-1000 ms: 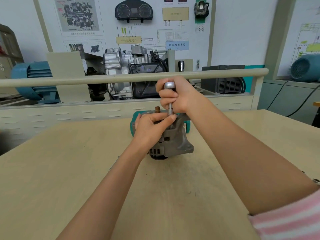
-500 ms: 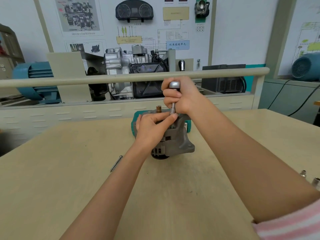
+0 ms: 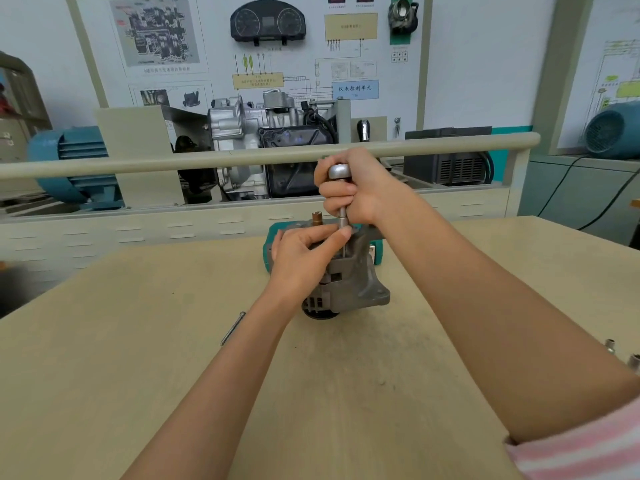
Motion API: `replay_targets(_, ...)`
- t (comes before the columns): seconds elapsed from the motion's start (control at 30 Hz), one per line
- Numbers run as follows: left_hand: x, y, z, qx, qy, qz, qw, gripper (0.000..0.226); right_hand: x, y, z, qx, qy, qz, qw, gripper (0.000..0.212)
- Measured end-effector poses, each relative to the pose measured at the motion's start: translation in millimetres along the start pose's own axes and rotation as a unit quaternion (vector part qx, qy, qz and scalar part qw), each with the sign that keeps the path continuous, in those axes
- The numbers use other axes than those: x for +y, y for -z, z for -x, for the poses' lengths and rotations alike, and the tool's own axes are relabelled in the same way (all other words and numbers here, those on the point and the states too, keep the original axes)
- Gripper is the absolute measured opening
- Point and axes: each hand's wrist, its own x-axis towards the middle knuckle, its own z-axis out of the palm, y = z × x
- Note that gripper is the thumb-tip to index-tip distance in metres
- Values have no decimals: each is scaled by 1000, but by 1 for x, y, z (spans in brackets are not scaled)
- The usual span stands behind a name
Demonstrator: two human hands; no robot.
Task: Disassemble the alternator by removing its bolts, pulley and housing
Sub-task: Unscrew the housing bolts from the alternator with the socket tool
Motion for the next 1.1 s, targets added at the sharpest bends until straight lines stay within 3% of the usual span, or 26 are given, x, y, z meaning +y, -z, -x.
replay_targets(0.03, 0, 0, 0, 8, -4, 5, 1000, 18, 2, -3, 0, 8, 4, 6, 1000, 27)
replay_targets(0.1, -1, -3, 0, 35, -16, -1, 999, 12, 11, -13, -2, 105, 70, -15, 992, 21)
replay_targets(0.17, -2, -6, 0, 55, -13, -14, 998, 15, 25, -21, -3, 245, 209, -58, 945, 18)
replay_targets(0.23, -1, -7, 0, 60, -3, -24, 998, 30, 29, -24, -7, 297, 283, -84, 908, 19)
replay_targets(0.3, 0, -5, 0, 55, -19, -36, 998, 24, 21, -20, -7, 257, 211, -75, 940, 28)
replay_targets(0.37, 1, -2, 2, 36, -35, -20, 999, 12, 9, -12, -6, 124, 69, -39, 989, 23)
replay_targets(0.47, 0, 0, 3, 16, -43, -18, 999, 14, 0, 1, -2, -29, -18, -24, 999, 27)
replay_targets(0.53, 0, 0, 2, 20, -36, -2, 999, 15, 4, -2, -4, -3, 0, -15, 1000, 26)
replay_targets(0.6, -1, -2, 1, 32, -21, 10, 999, 15, 14, -14, -3, 129, 97, -26, 987, 19)
replay_targets(0.67, -2, -4, -1, 48, -5, 1, 999, 27, 26, -23, -6, 271, 234, -59, 932, 13)
replay_targets(0.7, -3, -4, -2, 52, 0, -7, 999, 31, 27, -25, -8, 302, 265, -67, 913, 16)
replay_targets(0.77, -2, -4, -2, 49, -8, -22, 998, 24, 21, -22, -10, 288, 220, -76, 929, 27)
replay_targets(0.87, -2, -1, 0, 18, -32, -27, 999, 11, 4, -8, -7, 69, 16, -26, 997, 25)
replay_targets(0.93, -2, 0, 1, 7, -22, -23, 999, 19, -1, 3, -5, -72, -44, -24, 996, 26)
replay_targets(0.97, -1, 0, 1, 11, -13, -14, 1000, 23, 0, 5, -4, -98, -49, -23, 994, 25)
replay_targets(1.03, 0, -1, 1, 25, 0, 1, 1000, 23, 3, 2, -5, -50, -18, -31, 998, 22)
replay_targets(1.1, 1, -5, -1, 43, 4, -1, 999, 9, 14, -9, -6, 123, 103, -64, 985, 16)
